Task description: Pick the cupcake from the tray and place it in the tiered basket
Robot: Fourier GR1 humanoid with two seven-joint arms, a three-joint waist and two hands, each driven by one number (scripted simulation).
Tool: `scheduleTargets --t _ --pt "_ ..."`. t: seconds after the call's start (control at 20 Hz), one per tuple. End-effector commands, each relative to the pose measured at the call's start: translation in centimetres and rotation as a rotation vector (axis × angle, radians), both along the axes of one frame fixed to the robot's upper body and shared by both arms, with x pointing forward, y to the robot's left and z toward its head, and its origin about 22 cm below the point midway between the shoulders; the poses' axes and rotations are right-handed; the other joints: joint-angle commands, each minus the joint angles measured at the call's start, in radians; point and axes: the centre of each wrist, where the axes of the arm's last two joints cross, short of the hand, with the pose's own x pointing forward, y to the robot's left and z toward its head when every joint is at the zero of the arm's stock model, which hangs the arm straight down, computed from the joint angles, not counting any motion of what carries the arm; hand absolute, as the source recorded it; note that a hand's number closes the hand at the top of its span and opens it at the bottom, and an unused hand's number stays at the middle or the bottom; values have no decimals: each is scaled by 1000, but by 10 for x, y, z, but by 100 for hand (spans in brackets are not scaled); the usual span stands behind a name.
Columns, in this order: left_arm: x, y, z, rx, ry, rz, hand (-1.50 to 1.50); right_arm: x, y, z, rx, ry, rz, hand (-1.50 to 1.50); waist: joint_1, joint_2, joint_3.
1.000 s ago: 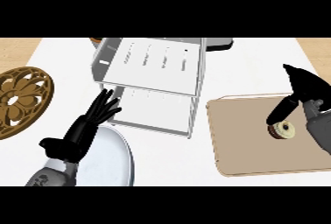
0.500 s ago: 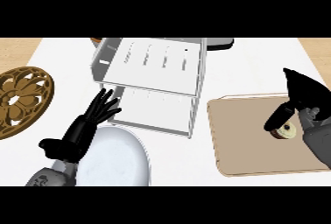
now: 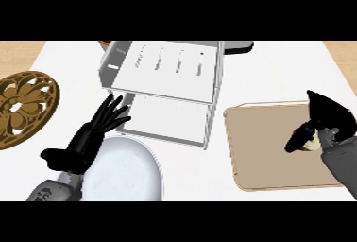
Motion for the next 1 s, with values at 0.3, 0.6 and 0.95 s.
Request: scheduleTargets --t 0.3,0.6,0.95 --pt "9 20 -18 31 99 77 0 -13 -13 -34 -53 63 -160 -150 -3 14 -10" --pt "-4 -2 -30 33 100 51 0 -21 -26 -49 -8 66 -187 -150 -1 14 -10" --pt "7 5 -11 43 96 54 0 -20 -35 -72 -5 92 -163 -150 6 14 -9"
